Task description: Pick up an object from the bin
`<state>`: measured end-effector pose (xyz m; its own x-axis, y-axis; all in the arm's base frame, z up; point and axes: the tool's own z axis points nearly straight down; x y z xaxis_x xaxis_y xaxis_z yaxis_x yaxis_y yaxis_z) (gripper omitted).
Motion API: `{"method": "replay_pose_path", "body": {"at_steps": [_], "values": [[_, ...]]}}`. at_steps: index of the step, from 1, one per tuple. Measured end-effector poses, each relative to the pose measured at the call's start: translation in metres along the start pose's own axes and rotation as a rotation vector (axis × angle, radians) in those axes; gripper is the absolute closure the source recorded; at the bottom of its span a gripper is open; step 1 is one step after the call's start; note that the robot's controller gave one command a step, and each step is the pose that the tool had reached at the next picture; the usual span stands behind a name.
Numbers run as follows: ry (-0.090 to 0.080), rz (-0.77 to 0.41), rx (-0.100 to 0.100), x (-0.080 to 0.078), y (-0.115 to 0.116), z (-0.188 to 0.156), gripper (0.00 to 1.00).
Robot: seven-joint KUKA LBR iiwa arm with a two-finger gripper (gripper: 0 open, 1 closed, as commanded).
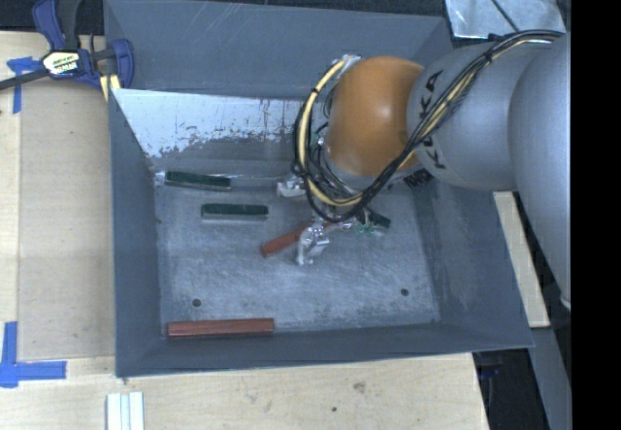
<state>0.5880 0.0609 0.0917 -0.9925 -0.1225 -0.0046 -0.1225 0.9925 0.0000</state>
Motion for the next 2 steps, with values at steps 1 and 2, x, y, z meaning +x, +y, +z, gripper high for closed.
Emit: {"method": "replay_pose_path", "body": {"at_steps": [1,2], "values": [[-0.028,0.155,-0.002,-0.0062,-0.001,0.0122,1.0],[-0.028,0.155,-0.002,-0.0062,-0.001,0.0122,1.0]]}}
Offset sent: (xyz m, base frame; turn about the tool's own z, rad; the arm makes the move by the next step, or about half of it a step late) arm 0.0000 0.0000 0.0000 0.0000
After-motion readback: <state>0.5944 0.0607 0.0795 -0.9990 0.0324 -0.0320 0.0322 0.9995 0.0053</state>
